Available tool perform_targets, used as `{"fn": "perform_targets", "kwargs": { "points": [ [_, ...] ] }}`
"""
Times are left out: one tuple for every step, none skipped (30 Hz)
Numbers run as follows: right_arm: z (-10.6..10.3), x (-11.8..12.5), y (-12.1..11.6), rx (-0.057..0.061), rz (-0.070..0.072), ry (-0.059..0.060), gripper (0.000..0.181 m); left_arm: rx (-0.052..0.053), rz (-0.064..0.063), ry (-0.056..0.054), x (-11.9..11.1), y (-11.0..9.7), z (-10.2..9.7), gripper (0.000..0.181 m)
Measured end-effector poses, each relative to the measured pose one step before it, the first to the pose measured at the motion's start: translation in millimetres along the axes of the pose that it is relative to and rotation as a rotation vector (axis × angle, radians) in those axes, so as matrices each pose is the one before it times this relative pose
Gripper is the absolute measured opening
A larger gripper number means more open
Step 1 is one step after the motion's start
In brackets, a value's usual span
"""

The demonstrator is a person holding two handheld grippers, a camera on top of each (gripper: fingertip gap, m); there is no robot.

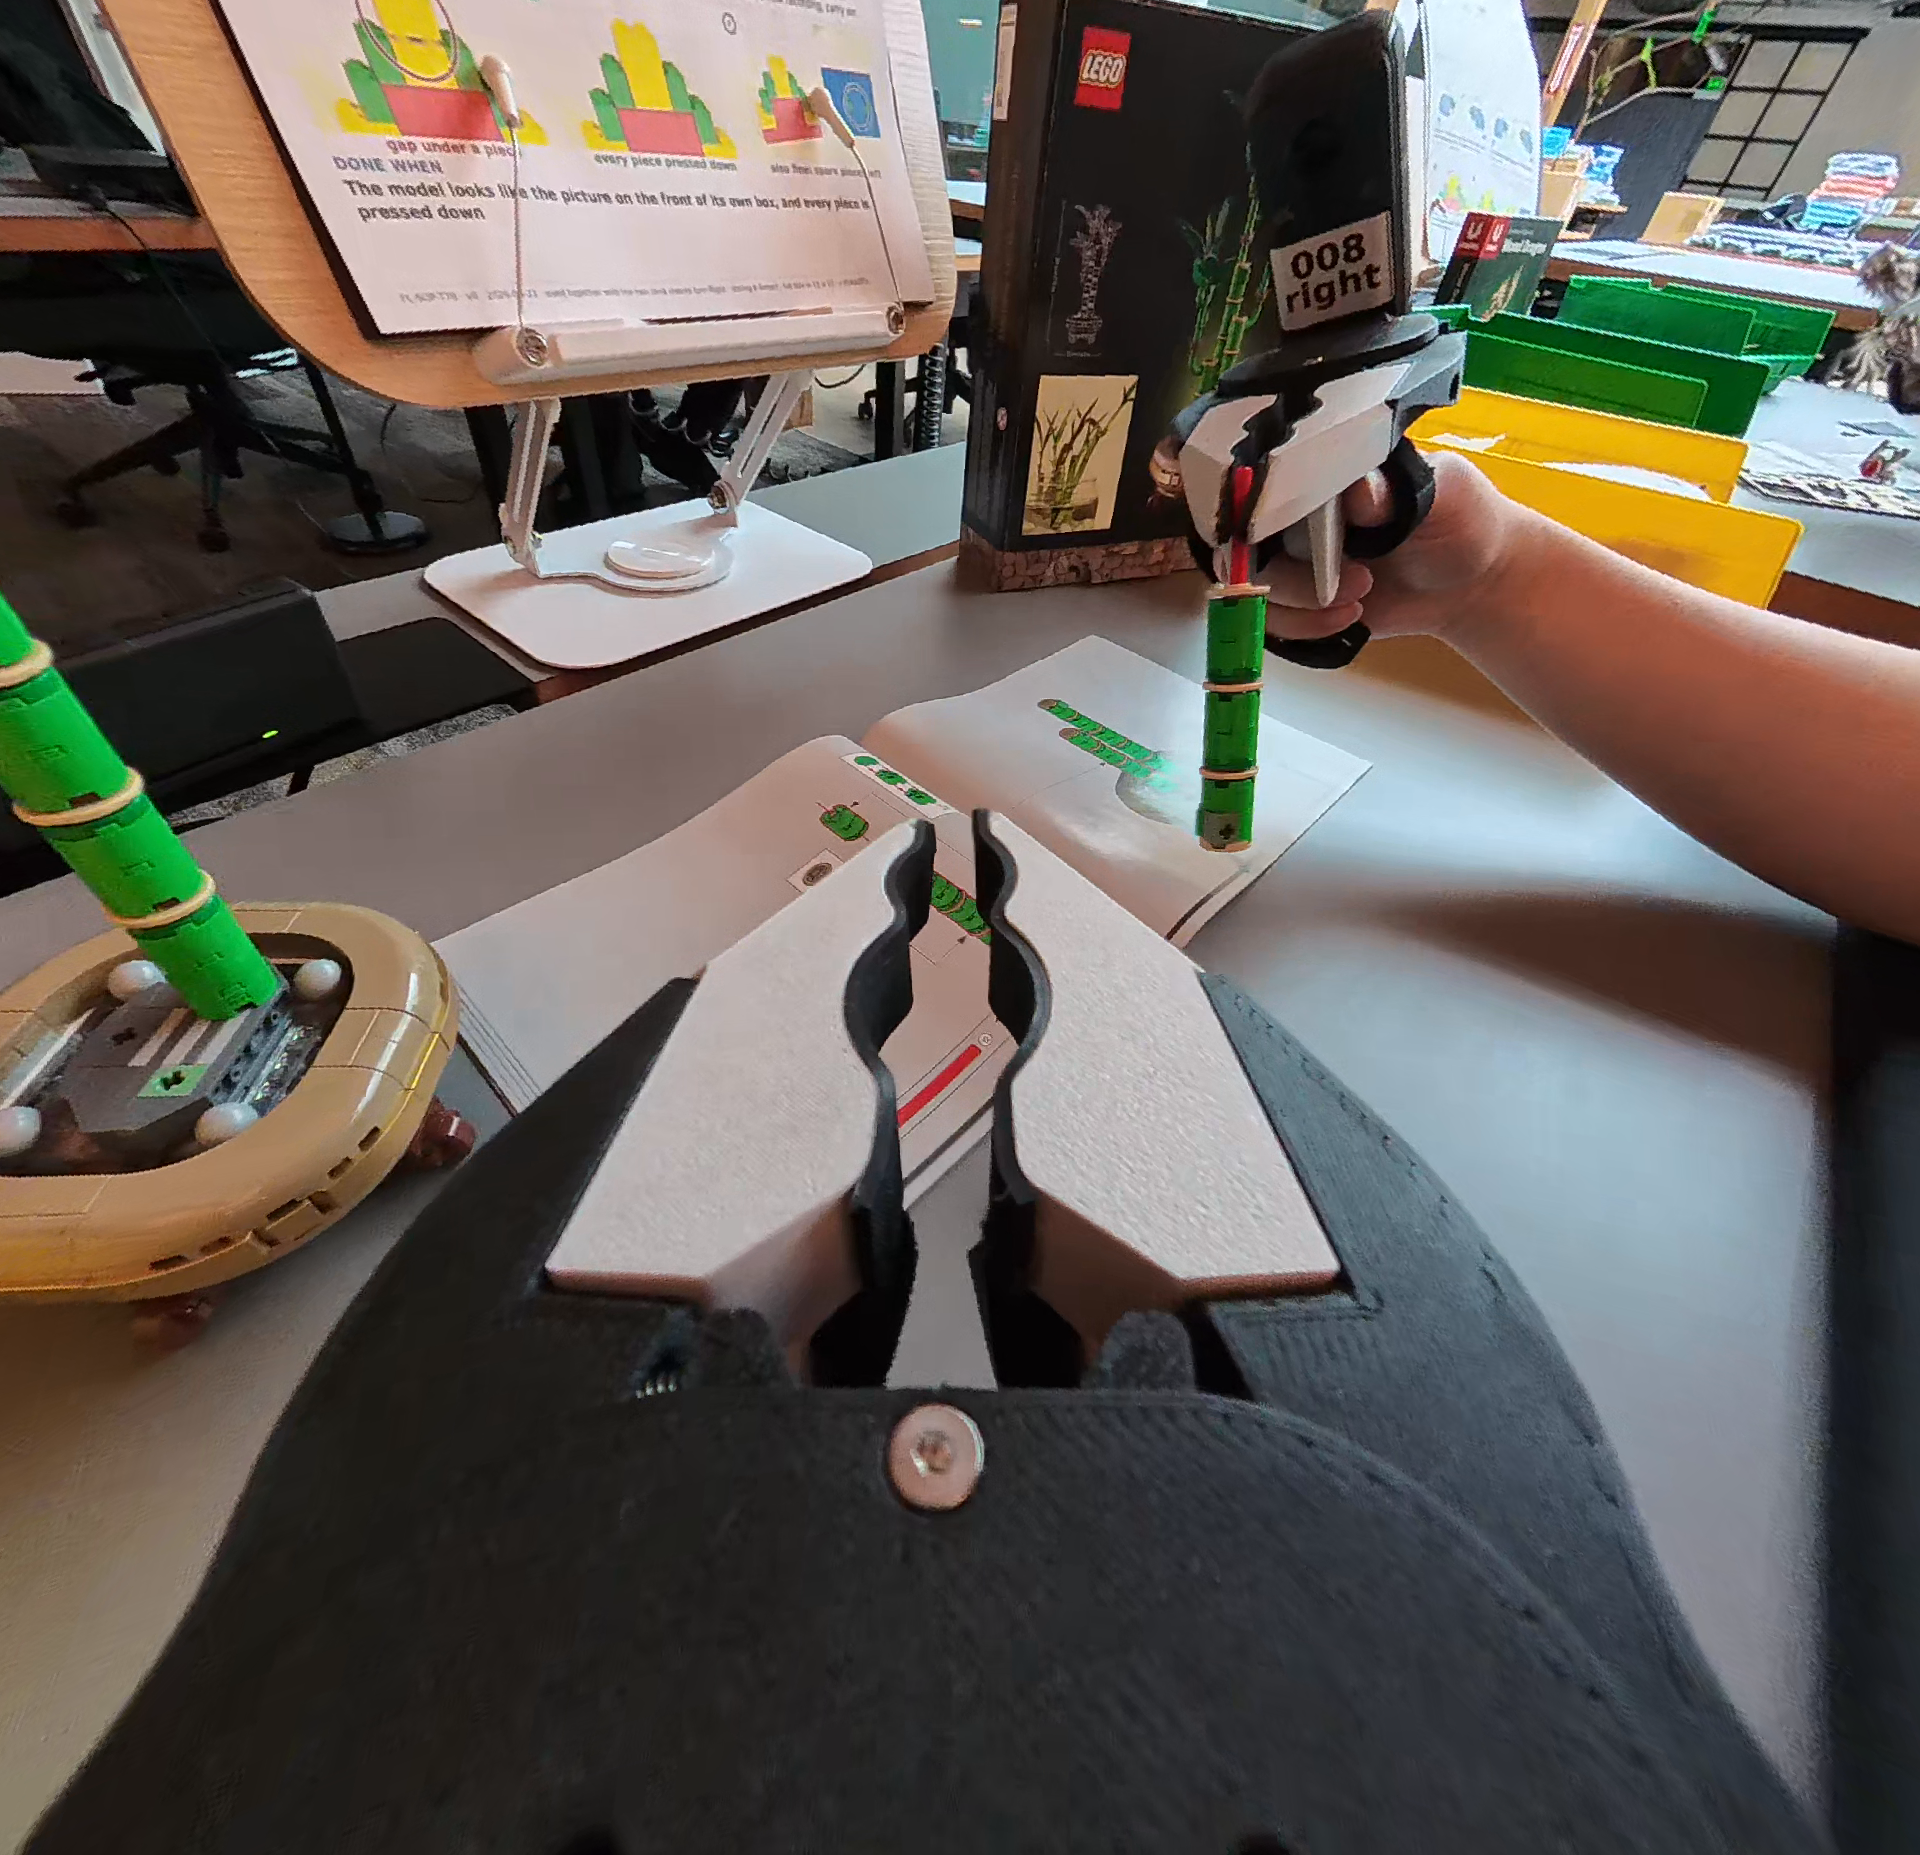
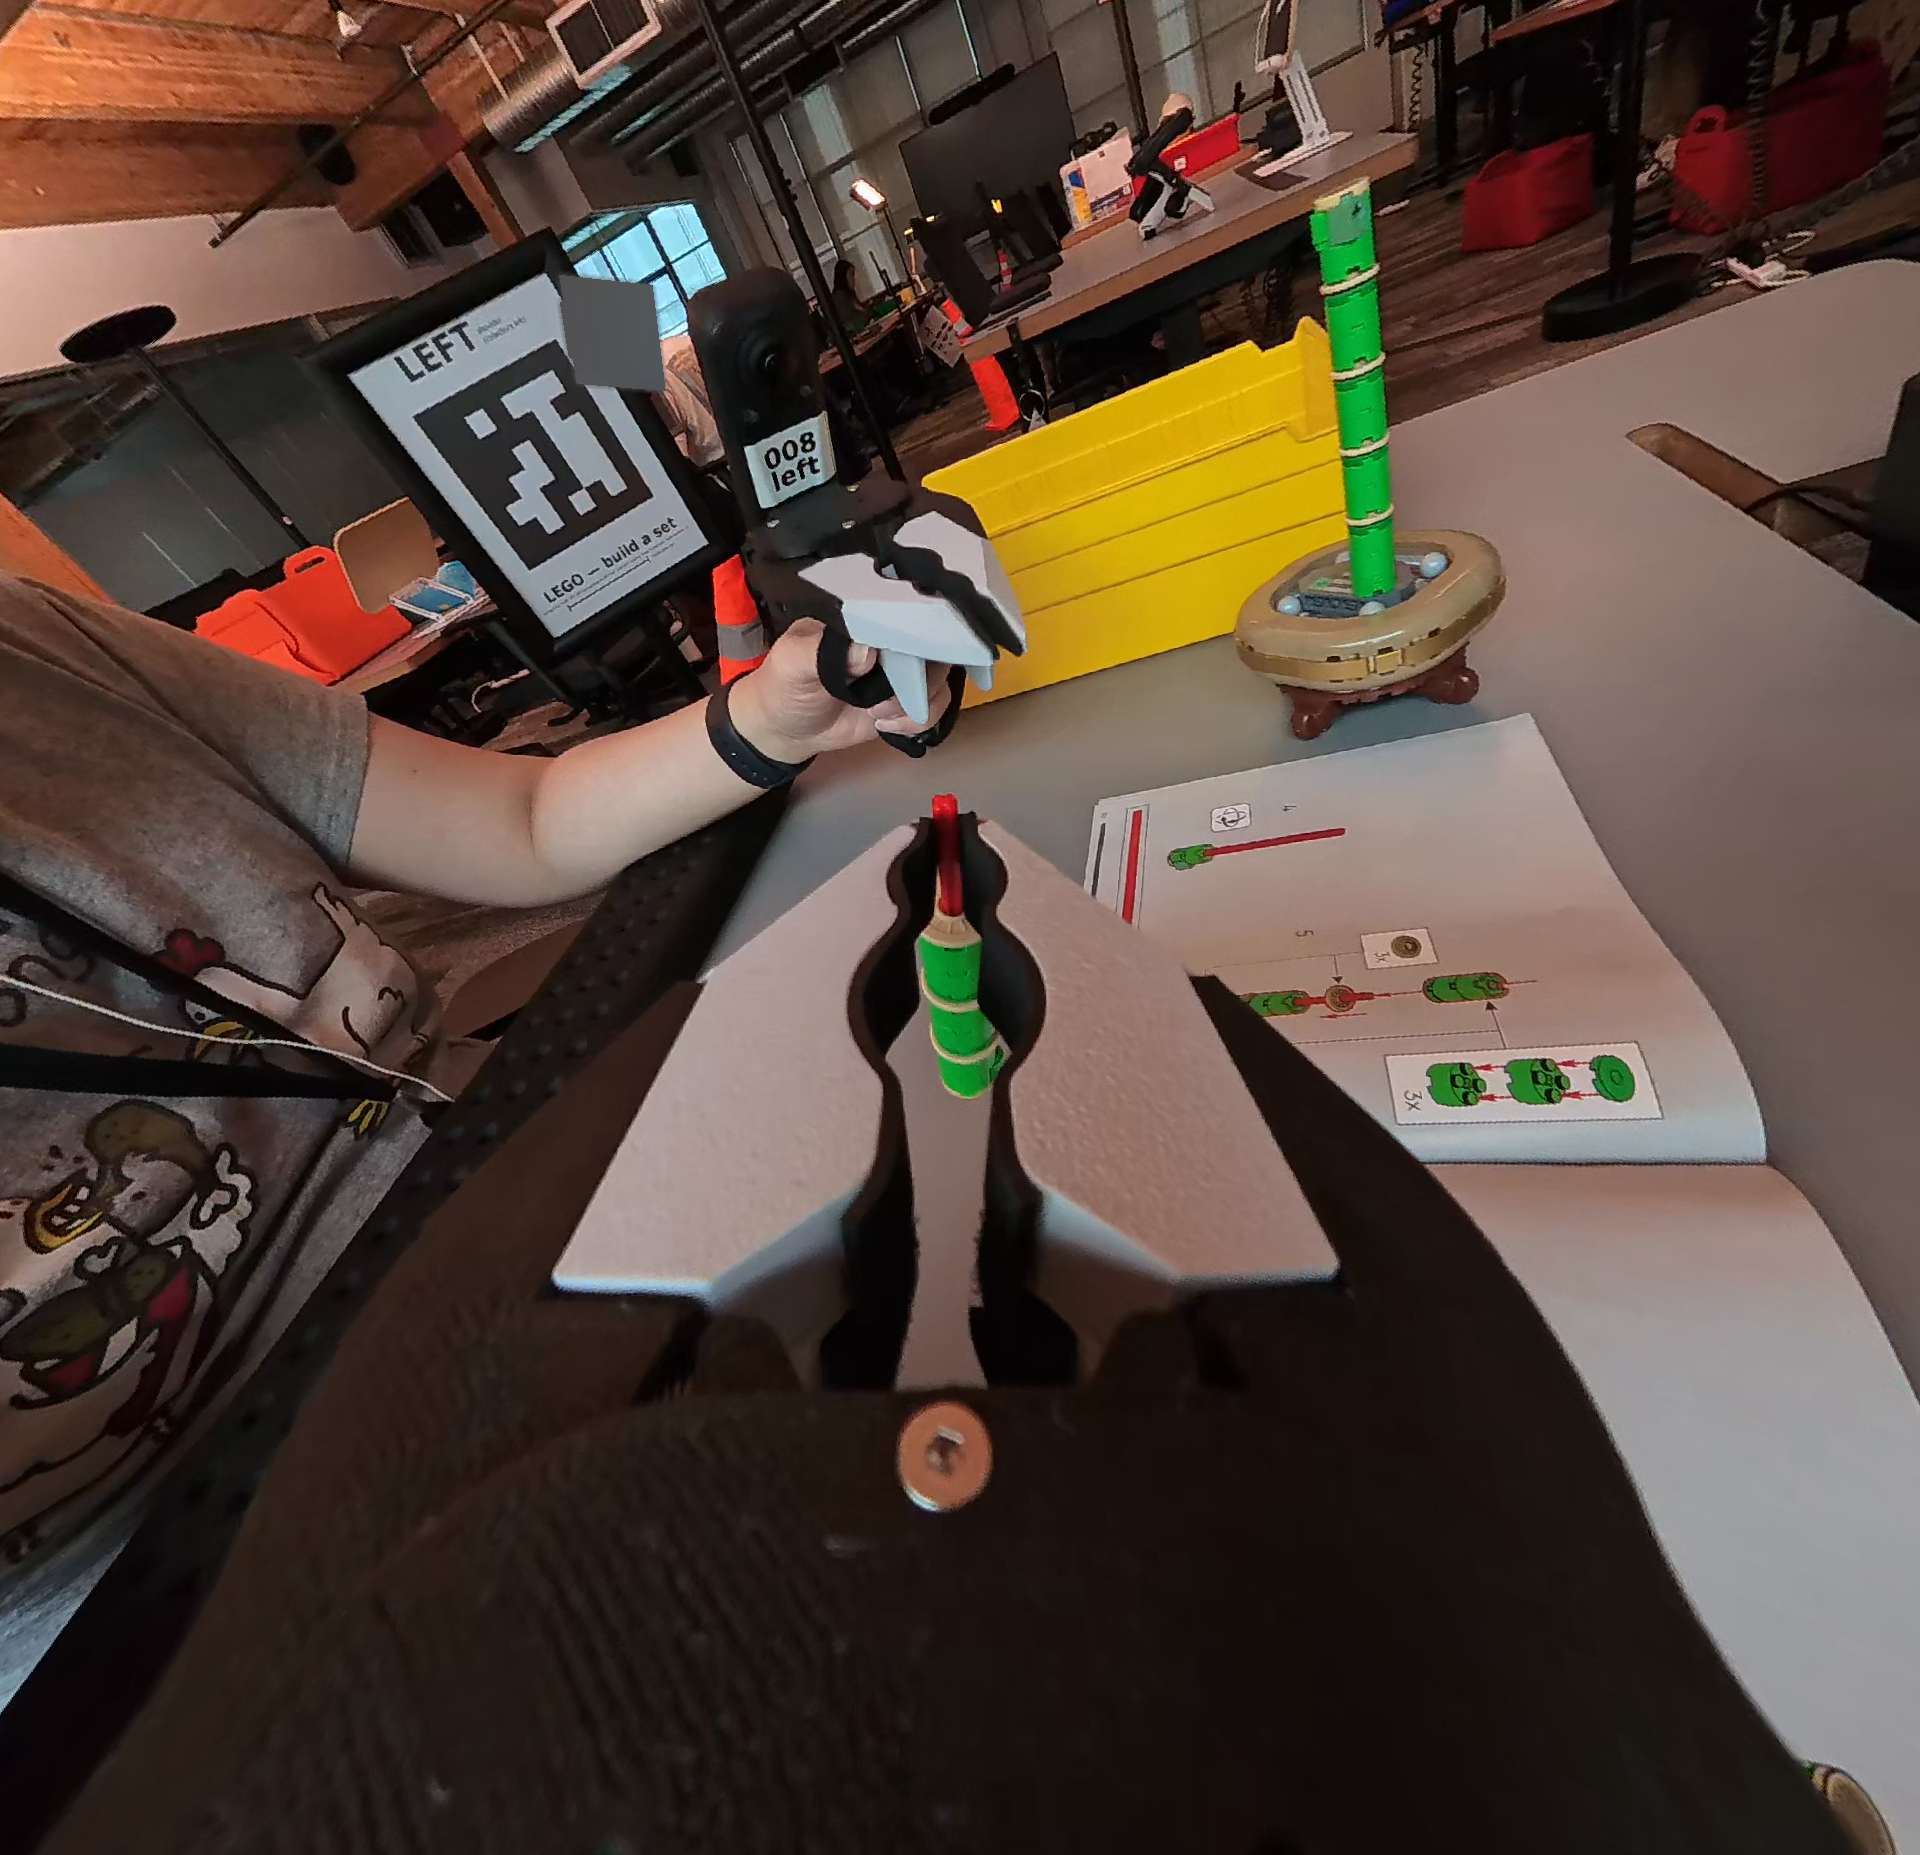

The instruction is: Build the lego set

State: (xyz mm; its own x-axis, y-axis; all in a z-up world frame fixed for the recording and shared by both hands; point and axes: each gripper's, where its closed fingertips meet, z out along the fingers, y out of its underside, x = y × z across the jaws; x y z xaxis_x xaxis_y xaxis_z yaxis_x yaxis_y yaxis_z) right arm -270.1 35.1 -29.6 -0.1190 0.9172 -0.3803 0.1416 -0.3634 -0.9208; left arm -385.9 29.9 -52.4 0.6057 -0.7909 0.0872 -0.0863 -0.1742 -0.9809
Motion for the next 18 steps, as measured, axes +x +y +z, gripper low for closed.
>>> {"fn": "perform_targets", "kwargs": {
  "points": [
    [0.0,0.42,-0.31,0.0008,0.0026,0.0026,0.002,-0.0003,0.0029,0.0027,0.65,0.06,0.12,0.006],
    [-0.08,2.06,-0.55,-0.0002,0.0059,0.0132,0.003,0.0003,0.0022,0.0047,1.0,-0.22,0.12,0.006],
    [-0.02,2.38,-0.63,-0.0018,0.0068,0.0167,0.003,-0.0014,0.0015,0.0051,1.09,-0.01,0.15,0.006],
    [0.31,0.11,-1.31,-0.0007,0.0031,0.0068,0.003,-0.001,0.0028,0.0063,1.6,-0.24,0.21,0.008],
    [0.87,-2.63,-2.02,0.0022,-0.0048,-0.0067,0.002,-0.0002,0.0043,0.0087,2.16,-0.35,0.4,0.009],
    [1.34,-3.76,-2.24,0.002,-0.0098,-0.0093,0.002,-0.0012,0.0041,0.0077,2.25,-0.15,0.67,0.011],
    [2.04,-3.86,-1.92,-0.0027,-0.0104,-0.0085,0.002,-0.0023,0.0032,0.0048,2.08,0.12,1.11,0.016],
    [2.41,-4.16,-1.3,-0.007,-0.0119,-0.0096,0.003,-0.002,0.0005,0.0088,2.53,0.38,1.51,0.022],
    [2.85,-5.41,-1.47,-0.0047,-0.014,-0.0177,0.003,0.0006,-0.007,0.0294,5.31,0.22,1.86,0.028],
    [3.2,-6.29,-2.03,-0.0005,-0.012,-0.0239,0.003,0.0045,-0.0162,0.0451,7.31,-0.41,1.94,0.03],
    [3.57,-7.14,-2.59,0.0045,-0.0094,-0.0321,0.003,0.0105,-0.0216,0.0571,9.13,-1.2,2.22,0.032],
    [4.21,-8.64,-3.87,0.0139,-0.0097,-0.0429,0.002,0.0121,-0.0243,0.068,10.93,-1.47,2.55,0.037],
    [4.81,-9.86,-4.88,0.0216,-0.0079,-0.0526,0.002,0.0054,-0.0258,0.0717,11.75,-0.55,3.39,0.041],
    [5.48,-10.02,-4.66,0.0192,-0.0059,-0.0555,0.002,-0.0011,-0.0307,0.0749,12.28,0.43,3.93,0.045],
    [5.98,-10.09,-4.6,0.0178,-0.009,-0.0552,0.002,0.0046,-0.0378,0.08,12.99,-0.7,4.14,0.05],
    [6.14,-9.78,-4.05,0.0139,-0.015,-0.0511,0.001,0.0235,-0.0411,0.0791,12.58,-3.31,3.54,0.054],
    [6.1,-8.79,-3.17,0.0073,-0.0181,-0.0424,0.002,0.0336,-0.0395,0.0702,10.64,-4.4,2.73,0.056],
    [5.75,-7.01,-2.38,0.0014,-0.0182,-0.0312,0.002,0.0274,-0.0336,0.0648,9.49,-3.48,2.03,0.056]
  ]
}}
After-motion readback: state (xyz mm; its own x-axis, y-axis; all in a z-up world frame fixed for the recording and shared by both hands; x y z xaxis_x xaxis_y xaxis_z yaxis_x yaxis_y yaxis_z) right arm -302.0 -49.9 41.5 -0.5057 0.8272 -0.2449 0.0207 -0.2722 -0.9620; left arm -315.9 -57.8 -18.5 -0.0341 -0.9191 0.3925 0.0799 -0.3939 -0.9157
